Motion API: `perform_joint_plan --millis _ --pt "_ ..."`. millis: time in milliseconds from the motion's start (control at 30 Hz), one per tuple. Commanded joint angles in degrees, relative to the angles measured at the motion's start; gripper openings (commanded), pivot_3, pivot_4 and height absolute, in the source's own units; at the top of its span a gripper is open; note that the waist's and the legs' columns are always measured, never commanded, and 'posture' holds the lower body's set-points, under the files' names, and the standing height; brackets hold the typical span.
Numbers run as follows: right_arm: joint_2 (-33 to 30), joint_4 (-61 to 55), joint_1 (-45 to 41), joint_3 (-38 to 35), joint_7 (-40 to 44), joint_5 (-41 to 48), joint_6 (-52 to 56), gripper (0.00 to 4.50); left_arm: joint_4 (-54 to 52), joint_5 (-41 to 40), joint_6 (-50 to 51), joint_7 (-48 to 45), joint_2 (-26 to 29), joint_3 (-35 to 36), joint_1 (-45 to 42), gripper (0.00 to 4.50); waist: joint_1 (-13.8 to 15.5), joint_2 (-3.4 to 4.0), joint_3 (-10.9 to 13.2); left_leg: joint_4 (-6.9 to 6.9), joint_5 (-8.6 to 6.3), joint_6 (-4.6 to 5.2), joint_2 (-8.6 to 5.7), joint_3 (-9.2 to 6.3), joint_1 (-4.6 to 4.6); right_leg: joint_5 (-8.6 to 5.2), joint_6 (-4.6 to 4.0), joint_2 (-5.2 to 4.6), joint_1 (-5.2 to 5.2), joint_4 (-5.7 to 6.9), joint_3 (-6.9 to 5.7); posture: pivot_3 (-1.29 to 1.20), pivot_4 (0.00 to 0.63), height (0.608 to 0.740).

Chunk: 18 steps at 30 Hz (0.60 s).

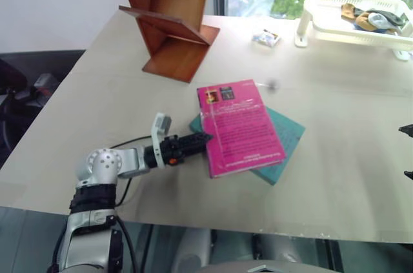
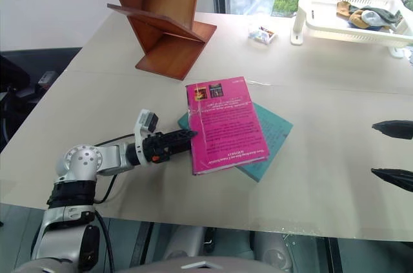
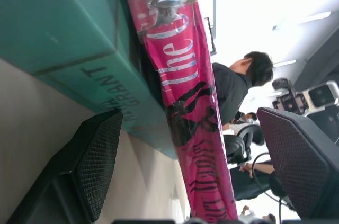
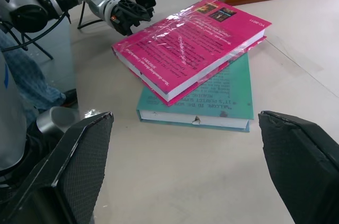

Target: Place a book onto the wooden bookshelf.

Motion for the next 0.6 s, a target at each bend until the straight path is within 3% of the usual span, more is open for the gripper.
perform_joint_plan --millis 33,100,167,267,333,467,600 --pt "0.73 -0.11 0.12 -0.84 3.33 -0.08 -1.66 4.5 1.4 0.92 1.33 1.32 -0.6 0.0 -2.34 4.45 0.03 0.0 0.0 0.0 0.0 0.0 0.0 0.0 0.0 0.0 0.0 0.0 0.0 -0.01 0.0 0.0 0.15 0.74" --pt "1.04 -0.22 0.39 -0.99 3.33 -0.1 -1.84 4.5 3.01 1.38 1.88 1.67 -0.63 0.37 -3.61 4.45 -0.01 0.0 0.0 0.0 0.0 0.0 -0.02 -0.02 -0.01 0.0 0.0 0.0 0.01 -0.01 -0.01 0.0 0.15 0.74" --pt "1.26 -0.21 0.55 -1.05 3.33 -0.33 -2.1 4.5 4.54 2.03 2.03 1.77 -0.6 0.56 -4.45 3.92 -0.04 0.0 0.0 0.0 0.0 0.0 -0.03 -0.01 -0.01 0.0 0.0 0.0 0.0 -0.01 -0.01 0.0 0.15 0.74" --pt "1.4 -0.03 0.95 -1.23 3.33 -0.43 -2.51 4.5 4.46 1.97 2.97 1.11 -0.53 0.26 -4.67 2.73 -0.15 -0.01 0.01 0.0 0.0 0.0 -0.03 -0.01 -0.02 0.0 0.0 0.0 0.0 -0.02 0.0 0.0 0.15 0.74" --pt "1.47 0.15 1.14 -1.22 3.33 -0.5 -2.82 4.5 2.97 0.86 4.58 0.25 -0.34 0.02 -4.43 1.59 -0.1 0.0 0.0 0.0 0.0 0.0 -0.03 -0.02 -0.01 0.0 0.0 -0.01 0.0 -0.03 0.0 0.0 0.15 0.74" --pt "1.52 0.58 1.23 -1.1 3.33 -0.68 -3.31 4.5 0.63 -0.3 7.11 -0.5 -0.03 -0.03 -4.09 0.07 -0.1 -0.02 0.01 0.0 0.0 0.0 -0.03 -0.02 -0.02 0.0 0.0 -0.03 0.01 -0.04 -0.01 0.0 0.15 0.74" --pt "1.99 0.99 -0.09 -0.78 3.31 -0.03 -3.23 4.5 -1.05 -3.18 10.41 -1.62 0.75 3.02 -4.15 0.05 -0.11 -0.02 0.02 -0.01 0.0 -0.01 -0.03 -0.03 -0.03 0.0 0.0 -0.04 0.01 -0.06 -0.02 0.0 0.15 0.74"
